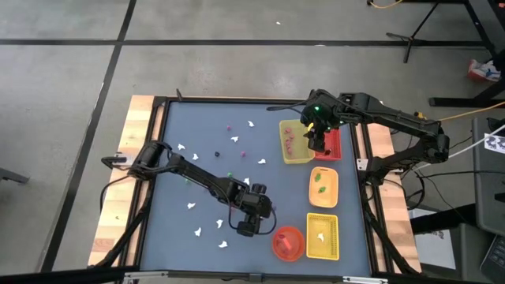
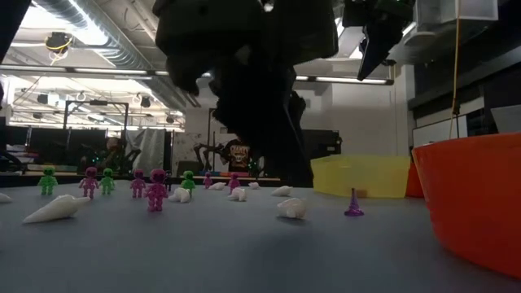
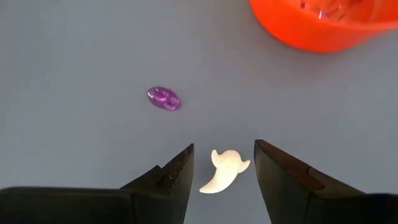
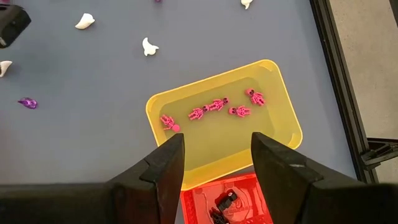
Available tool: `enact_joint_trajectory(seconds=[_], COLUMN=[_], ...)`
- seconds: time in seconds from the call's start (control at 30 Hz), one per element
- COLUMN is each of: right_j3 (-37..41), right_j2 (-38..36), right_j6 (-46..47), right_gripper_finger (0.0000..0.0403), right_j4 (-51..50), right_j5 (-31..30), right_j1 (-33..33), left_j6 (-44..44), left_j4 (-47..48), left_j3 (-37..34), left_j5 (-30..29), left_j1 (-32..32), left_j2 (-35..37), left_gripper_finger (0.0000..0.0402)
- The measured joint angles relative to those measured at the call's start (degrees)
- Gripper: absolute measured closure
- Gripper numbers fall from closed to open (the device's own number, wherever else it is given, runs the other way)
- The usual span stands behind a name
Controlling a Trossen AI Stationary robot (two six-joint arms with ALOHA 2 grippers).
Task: Sort Halloween decoration
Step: Put the white ghost toy into the yellow box
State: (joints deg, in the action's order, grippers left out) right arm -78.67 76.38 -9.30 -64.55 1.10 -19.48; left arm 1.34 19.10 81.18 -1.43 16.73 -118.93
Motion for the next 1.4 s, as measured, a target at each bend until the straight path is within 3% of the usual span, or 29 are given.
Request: enact_joint_trajectory(seconds=[0.47,1.4], right_j3=[0.0,0.0], right_j2=[0.0,0.0], right_j6=[0.0,0.0], right_gripper_finger=[0.0219,0.0219], right_j4=[0.0,0.0], right_j5=[0.0,0.0], right_j1=[0.0,0.0], left_j6=[0.0,-0.5], left_j4=[-0.2,0.8], left_j3=[-0.1,-0.1], left_j5=[2.5,0.6], left_j1=[-0.2,-0.3], left_j2=[-1.8,-2.6], left_gripper_finger=[0.0250,0.0250])
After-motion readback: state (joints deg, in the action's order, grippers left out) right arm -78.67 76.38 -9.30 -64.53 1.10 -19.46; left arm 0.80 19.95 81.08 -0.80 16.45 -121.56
